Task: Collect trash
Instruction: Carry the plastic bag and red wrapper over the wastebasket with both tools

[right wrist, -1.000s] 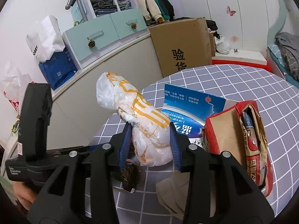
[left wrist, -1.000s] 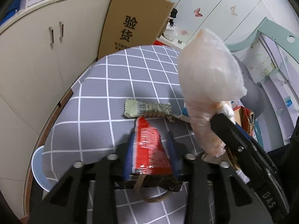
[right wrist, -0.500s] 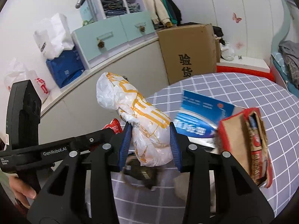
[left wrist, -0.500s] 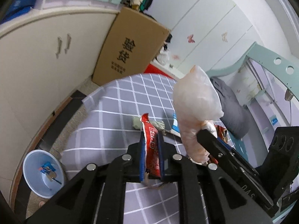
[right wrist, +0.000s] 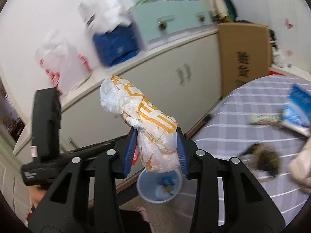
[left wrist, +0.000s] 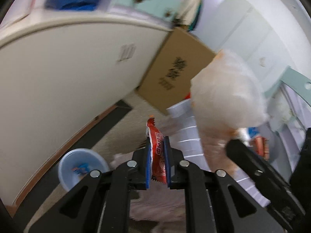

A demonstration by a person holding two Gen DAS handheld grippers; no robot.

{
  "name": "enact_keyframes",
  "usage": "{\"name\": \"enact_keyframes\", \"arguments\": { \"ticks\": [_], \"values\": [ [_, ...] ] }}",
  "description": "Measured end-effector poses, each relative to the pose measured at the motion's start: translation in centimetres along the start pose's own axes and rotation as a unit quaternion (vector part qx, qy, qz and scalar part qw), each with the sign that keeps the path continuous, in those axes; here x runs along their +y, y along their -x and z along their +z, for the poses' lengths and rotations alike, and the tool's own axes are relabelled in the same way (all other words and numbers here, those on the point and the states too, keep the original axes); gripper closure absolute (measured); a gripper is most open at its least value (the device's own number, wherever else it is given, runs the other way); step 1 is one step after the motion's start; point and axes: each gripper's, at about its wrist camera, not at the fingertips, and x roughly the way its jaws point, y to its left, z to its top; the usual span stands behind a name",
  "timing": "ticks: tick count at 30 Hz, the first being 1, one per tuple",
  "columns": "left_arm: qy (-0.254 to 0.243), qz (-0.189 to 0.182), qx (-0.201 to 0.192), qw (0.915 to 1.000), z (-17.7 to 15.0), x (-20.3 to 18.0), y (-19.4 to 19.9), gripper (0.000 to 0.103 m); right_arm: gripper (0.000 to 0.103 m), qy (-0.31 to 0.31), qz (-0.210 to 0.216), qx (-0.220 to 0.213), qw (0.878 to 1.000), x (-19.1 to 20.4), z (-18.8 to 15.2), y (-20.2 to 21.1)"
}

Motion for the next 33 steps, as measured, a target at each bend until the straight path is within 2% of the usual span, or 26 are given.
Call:
{"name": "enact_keyframes", "arguments": {
  "ticks": [4, 9, 14, 21, 23, 25, 33],
  "values": [
    [0.031, 0.044, 0.015, 0.9985, -1.0, 5.2, -0.8, 0.092, 0.064, 0.012, 0.015, 0.034, 0.999, 3.0, -1.7, -4.3],
    [0.062, 0.080, 0.044, 0.9939, -2.5, 10.5, -2.7, 0.092, 0.064, 0.018, 0.010, 0.080, 0.997, 4.9, -4.0, -9.7],
    [0.078, 0.098, 0.075, 0.9892, -3.1, 13.7, -5.0, 0.092, 0.064, 0.015, -0.006, 0.121, 0.992, 4.6, -6.5, -14.1],
    [0.087, 0.110, 0.108, 0.9842, -4.0, 15.2, -7.7, 0.090, 0.064, 0.005, -0.030, 0.135, 0.990, 3.2, -8.3, -17.0],
    [0.082, 0.112, 0.112, 0.9840, -4.1, 15.3, -8.3, 0.083, 0.064, 0.003, -0.036, 0.133, 0.990, 2.8, -8.3, -17.3],
    [0.092, 0.120, 0.118, 0.9814, -4.0, 15.7, -9.3, 0.052, 0.064, -0.001, -0.040, 0.136, 0.990, 2.4, -8.6, -17.7],
    [0.105, 0.119, 0.120, 0.9800, -4.7, 16.1, -9.1, 0.051, 0.064, -0.004, -0.040, 0.150, 0.988, 2.0, -9.2, -18.4]
  ]
}}
